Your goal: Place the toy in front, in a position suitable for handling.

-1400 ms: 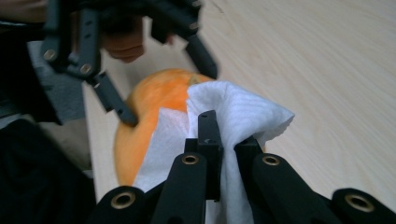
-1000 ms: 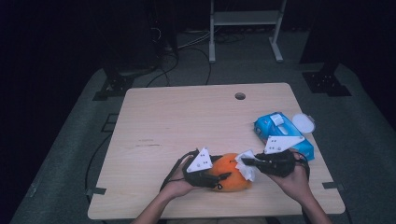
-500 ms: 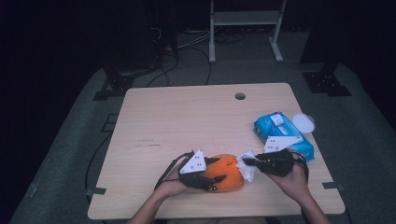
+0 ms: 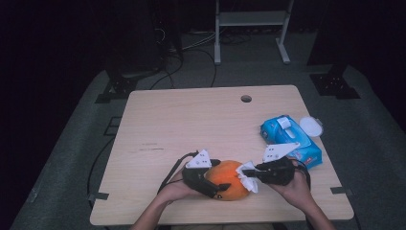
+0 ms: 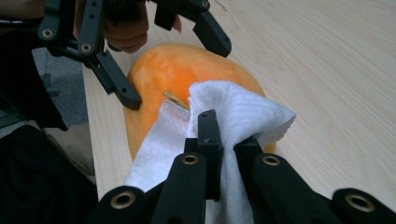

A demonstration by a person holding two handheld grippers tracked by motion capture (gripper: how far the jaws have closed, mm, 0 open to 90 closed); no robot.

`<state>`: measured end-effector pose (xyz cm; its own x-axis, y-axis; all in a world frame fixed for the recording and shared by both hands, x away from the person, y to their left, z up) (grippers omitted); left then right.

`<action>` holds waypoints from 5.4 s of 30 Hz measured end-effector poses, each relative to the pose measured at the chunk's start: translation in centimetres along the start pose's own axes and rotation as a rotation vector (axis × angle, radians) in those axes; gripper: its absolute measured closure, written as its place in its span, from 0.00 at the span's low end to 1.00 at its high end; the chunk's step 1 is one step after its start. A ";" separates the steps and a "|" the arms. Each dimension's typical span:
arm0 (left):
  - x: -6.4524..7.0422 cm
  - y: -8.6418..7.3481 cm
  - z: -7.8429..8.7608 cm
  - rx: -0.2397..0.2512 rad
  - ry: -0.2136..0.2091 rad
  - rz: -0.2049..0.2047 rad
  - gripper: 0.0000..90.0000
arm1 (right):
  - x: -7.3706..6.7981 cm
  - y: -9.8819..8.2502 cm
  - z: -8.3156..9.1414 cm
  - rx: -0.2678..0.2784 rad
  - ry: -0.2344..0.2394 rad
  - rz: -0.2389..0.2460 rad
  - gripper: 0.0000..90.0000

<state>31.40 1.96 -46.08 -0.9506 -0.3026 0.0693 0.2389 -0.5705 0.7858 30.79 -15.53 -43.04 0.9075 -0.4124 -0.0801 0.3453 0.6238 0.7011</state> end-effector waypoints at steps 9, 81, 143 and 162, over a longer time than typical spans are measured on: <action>0.1 1.7 0.4 0.133 0.146 -0.164 0.50 | 0.4 1.1 1.4 0.051 -0.085 -0.005 0.95; 1.0 1.5 0.1 0.066 0.049 -0.125 0.35 | -1.1 2.1 1.2 0.072 -0.026 0.050 0.95; 1.8 2.2 -1.3 0.107 0.070 -0.094 0.30 | -1.2 2.4 1.9 0.027 -0.109 0.064 0.95; 1.4 1.5 -1.2 0.091 0.054 -0.127 0.34 | 1.2 0.8 3.0 0.028 -0.140 -0.018 0.95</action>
<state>30.66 -0.25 -45.52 -0.9594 -0.2743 -0.0651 0.0962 -0.5357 0.8389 31.41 -17.56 -40.45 0.8580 -0.5136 0.0054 0.3532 0.5976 0.7198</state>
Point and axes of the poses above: each handheld gripper's, and its own axes: z roughly backward along the jaws, y roughly out of its top, x roughly to its right, the point moved 6 cm from there along -z, roughly forward along the jaws, and after that the axes turned 8 degrees about -x, right-handed, at the moved point
